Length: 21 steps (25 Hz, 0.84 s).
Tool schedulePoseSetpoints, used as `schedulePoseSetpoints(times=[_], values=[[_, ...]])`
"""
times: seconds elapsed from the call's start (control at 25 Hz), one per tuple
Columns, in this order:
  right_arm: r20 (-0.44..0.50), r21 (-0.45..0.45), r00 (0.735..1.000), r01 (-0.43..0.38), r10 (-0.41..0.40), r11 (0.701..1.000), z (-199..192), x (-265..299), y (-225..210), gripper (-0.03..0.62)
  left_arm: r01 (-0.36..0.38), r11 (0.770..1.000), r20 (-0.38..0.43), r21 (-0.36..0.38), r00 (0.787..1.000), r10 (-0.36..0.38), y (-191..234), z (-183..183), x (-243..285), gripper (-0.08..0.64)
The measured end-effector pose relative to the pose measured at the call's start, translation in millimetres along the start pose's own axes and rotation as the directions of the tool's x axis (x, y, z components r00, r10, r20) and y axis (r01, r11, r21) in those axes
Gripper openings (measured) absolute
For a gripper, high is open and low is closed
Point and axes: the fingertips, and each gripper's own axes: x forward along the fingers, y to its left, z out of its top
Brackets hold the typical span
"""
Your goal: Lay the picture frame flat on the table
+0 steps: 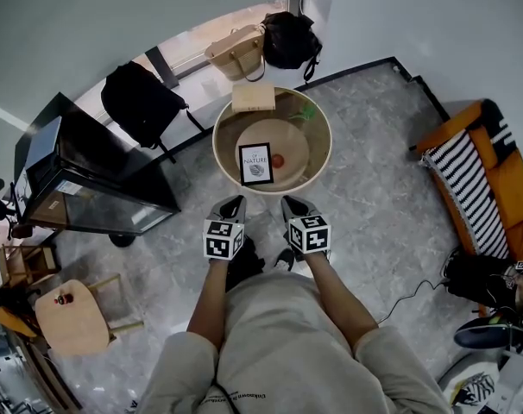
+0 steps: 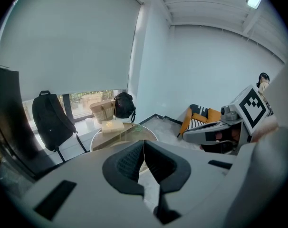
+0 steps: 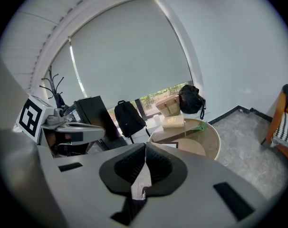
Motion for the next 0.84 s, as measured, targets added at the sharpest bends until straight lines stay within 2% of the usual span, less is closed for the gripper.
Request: schedulePoseSetpoints(times=[0.32, 0.48, 0.84], values=[[-0.024, 0.007, 1.0, 0.009, -0.009, 1.0, -3.7, 0.6, -3.0, 0.035, -0.008, 1.0, -0.017, 0.013, 1.0, 0.008, 0.5, -0.6, 3.2, 0.021], [-0.018, 0.015, 1.0, 0.013, -0.013, 1.0, -4.8, -1.2, -4.6, 0.034, -0.038, 0.999, -0.008, 0.004, 0.999, 0.038, 5.8, 0.7, 0.6, 0.021], [-0.011, 0.023, 1.0, 0.01, -0.009, 1.0, -5.6, 0.6, -2.2, 0.034, -0.046, 0.999, 0.011, -0.013, 0.999, 0.046, 11.1, 0.2, -1.6, 0.021]])
